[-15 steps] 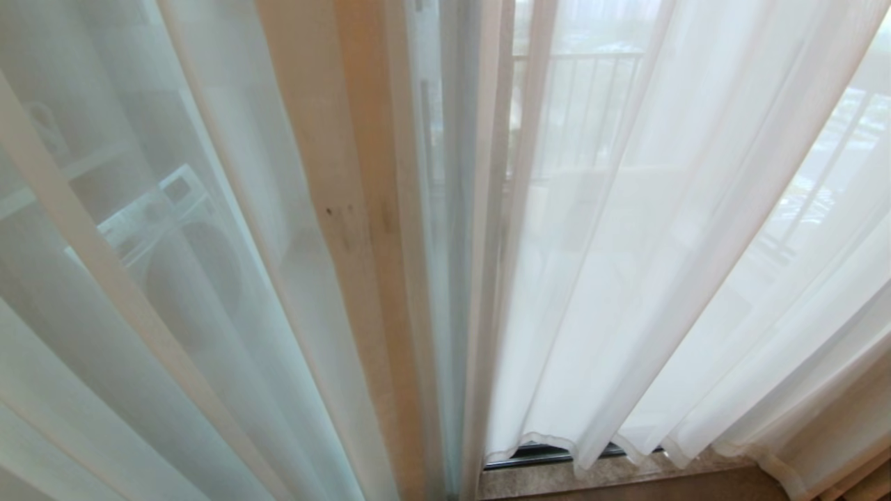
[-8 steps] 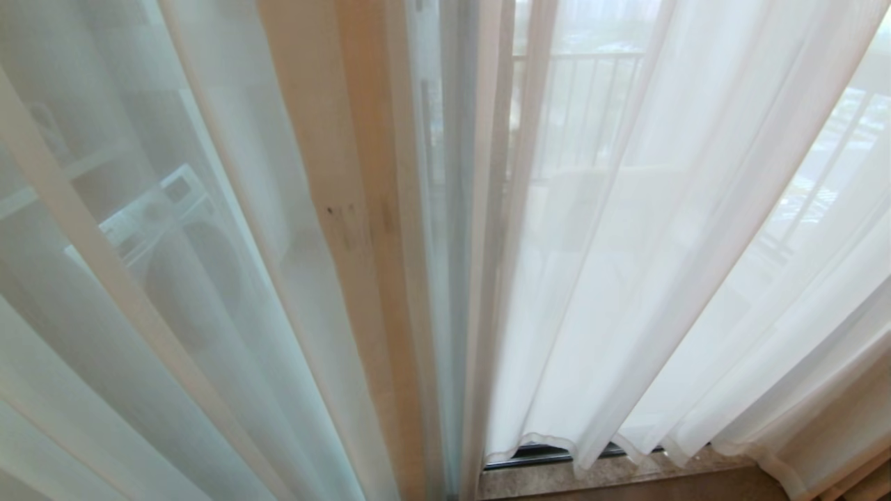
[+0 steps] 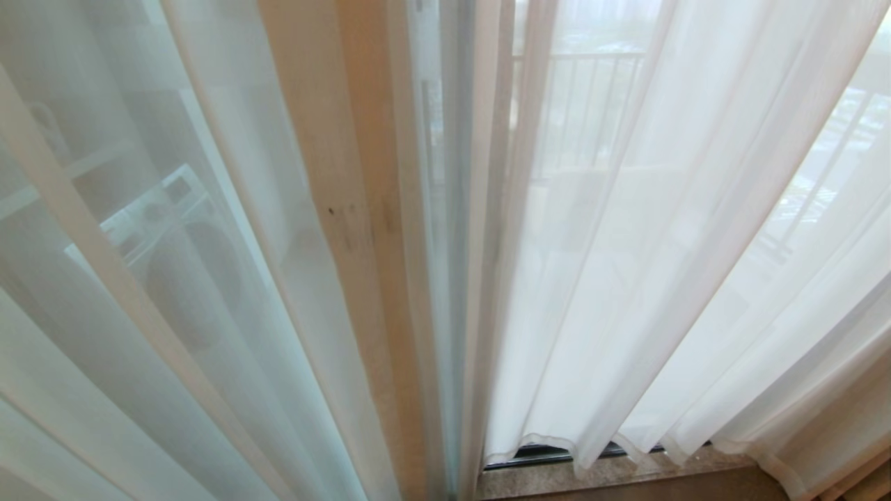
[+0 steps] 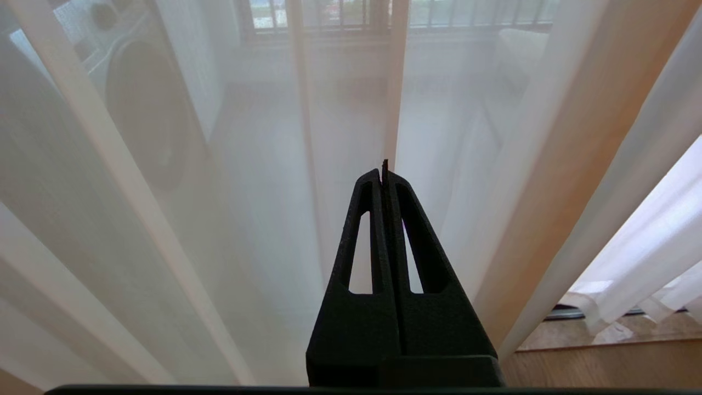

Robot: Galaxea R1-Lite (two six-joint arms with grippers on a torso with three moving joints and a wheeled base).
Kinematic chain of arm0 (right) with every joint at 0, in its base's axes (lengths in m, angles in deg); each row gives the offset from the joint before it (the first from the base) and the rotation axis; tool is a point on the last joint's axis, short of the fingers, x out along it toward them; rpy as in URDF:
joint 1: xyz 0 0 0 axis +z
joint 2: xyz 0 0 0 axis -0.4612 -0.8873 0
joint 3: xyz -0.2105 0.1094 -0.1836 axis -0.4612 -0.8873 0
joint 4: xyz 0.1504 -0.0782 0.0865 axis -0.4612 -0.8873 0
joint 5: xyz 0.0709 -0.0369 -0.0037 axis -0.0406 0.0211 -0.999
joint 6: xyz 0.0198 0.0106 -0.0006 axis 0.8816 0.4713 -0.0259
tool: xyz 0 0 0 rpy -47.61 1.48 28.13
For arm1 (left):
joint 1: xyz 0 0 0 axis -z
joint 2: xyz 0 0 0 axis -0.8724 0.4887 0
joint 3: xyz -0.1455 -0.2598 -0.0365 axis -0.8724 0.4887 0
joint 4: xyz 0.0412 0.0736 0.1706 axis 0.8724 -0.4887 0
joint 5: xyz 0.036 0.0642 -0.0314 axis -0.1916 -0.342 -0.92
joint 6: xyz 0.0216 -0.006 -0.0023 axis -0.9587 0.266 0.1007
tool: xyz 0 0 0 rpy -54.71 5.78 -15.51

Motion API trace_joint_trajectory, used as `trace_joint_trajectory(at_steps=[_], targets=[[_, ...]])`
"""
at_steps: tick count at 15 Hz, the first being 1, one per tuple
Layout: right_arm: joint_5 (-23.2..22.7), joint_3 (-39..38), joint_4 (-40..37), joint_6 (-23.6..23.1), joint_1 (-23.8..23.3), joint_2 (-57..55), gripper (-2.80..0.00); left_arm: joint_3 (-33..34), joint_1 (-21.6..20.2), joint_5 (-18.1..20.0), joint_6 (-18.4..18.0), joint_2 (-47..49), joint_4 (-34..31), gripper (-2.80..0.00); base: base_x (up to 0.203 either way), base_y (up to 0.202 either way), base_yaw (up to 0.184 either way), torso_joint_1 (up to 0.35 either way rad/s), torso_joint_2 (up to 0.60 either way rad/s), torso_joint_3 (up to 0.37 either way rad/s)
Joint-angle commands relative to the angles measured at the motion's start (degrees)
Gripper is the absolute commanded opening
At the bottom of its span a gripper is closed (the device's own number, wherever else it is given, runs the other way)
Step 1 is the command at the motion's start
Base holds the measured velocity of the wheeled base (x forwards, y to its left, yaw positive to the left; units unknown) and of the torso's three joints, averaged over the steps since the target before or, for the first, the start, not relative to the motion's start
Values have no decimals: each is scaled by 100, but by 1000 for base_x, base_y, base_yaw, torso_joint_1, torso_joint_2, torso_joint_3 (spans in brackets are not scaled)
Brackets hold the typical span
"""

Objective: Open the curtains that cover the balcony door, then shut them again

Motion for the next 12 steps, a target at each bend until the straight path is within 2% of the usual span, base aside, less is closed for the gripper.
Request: trace_joint_trajectory(at_steps=[1,12], targets=[[-2,0,6,-11,-1,0,-280,-5,0,0,5,-2,1,-280,0,0,0,0,0,0],[7,0,-3,24,2,-9,-280,0,0,-9,-31,-2,1,-280,0,0,0,0,0,0]])
